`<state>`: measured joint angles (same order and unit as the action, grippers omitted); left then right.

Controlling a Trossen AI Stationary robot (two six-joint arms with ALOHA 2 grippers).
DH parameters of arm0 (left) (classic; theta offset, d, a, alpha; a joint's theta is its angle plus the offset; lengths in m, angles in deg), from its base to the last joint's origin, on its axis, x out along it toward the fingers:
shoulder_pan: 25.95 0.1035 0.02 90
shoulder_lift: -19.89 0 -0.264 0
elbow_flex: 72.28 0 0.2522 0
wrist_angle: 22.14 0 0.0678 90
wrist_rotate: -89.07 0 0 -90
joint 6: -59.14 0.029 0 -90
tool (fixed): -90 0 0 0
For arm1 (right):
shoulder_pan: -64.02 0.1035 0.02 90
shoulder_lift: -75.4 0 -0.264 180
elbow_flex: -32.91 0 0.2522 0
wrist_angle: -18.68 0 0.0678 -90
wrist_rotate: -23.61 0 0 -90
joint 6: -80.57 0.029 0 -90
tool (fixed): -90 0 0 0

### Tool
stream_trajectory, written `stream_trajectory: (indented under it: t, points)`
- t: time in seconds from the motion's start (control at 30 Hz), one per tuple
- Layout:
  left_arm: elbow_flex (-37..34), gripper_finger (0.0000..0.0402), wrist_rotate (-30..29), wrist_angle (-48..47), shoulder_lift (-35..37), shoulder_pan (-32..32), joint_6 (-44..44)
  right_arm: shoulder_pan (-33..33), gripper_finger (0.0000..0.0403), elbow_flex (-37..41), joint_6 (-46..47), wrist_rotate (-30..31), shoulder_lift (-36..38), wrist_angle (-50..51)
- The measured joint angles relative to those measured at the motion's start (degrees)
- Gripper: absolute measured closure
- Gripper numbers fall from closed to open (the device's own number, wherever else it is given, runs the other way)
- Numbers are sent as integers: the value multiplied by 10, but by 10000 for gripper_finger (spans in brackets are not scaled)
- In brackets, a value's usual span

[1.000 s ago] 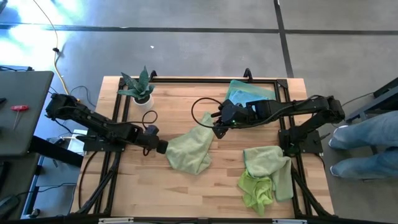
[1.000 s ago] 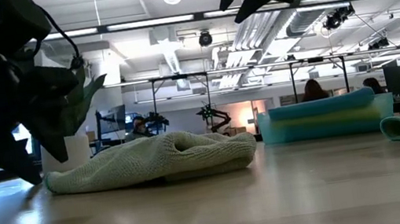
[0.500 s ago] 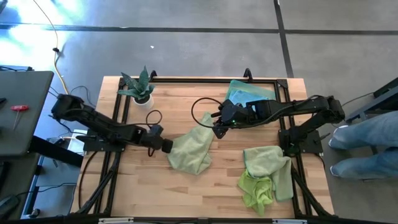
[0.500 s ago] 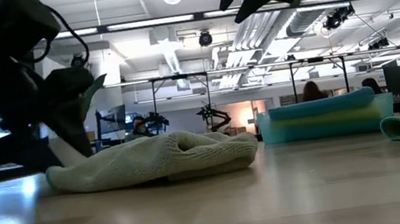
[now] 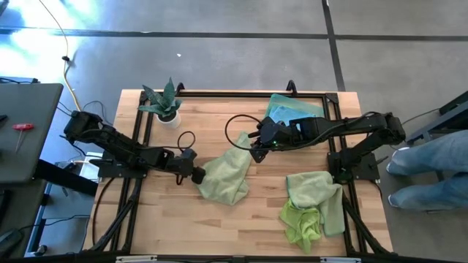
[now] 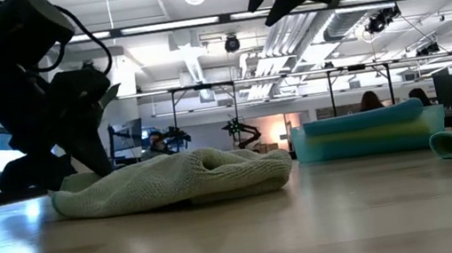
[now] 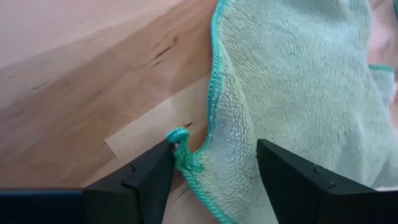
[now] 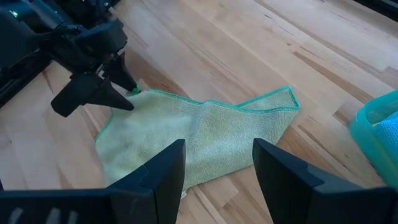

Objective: Fold microfiber towels
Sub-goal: Fold the left green microfiber cloth

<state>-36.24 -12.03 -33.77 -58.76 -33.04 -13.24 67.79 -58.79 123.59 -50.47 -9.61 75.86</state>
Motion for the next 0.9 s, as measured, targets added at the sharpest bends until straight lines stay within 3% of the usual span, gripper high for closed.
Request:
stream_trajectory:
  t: [0.3,0.57,0.77,0.9]
  points:
    - [0,255,-9,3,-13,0,73,0,224,0,0,0,0,0]
    - [7,390,-15,8,-4,0,133,0,224,0,0,0,0,0]
    - [61,396,33,1,-4,0,232,0,224,0,0,0,0,0]
    - [140,397,22,-89,1,0,320,0,224,0,0,0,0,0]
